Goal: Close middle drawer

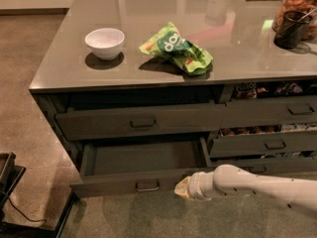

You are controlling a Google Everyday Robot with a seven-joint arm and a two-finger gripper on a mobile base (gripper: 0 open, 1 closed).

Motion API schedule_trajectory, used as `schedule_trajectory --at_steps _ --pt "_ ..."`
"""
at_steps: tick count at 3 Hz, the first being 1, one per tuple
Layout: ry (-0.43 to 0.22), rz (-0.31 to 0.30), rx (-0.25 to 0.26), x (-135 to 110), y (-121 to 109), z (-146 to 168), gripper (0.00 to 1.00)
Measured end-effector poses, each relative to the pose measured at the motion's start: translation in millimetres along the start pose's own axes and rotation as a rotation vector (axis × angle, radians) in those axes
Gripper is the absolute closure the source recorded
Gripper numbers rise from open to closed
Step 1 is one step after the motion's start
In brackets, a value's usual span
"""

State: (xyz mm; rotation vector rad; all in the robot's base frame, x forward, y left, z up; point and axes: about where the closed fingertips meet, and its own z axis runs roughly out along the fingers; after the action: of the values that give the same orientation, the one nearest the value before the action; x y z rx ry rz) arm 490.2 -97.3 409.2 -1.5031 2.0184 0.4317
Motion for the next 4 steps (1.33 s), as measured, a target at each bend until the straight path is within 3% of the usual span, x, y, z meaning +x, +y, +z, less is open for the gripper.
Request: schedule_trajectory --at_steps 1,2,4 --pt "0.0 -0.001 0.0 0 0 0 1.0" --pt "-0.002 -0.061 0.032 3 -5 10 1.0" --pt "-0.076 -0.17 0.152 1 -30 25 1.0"
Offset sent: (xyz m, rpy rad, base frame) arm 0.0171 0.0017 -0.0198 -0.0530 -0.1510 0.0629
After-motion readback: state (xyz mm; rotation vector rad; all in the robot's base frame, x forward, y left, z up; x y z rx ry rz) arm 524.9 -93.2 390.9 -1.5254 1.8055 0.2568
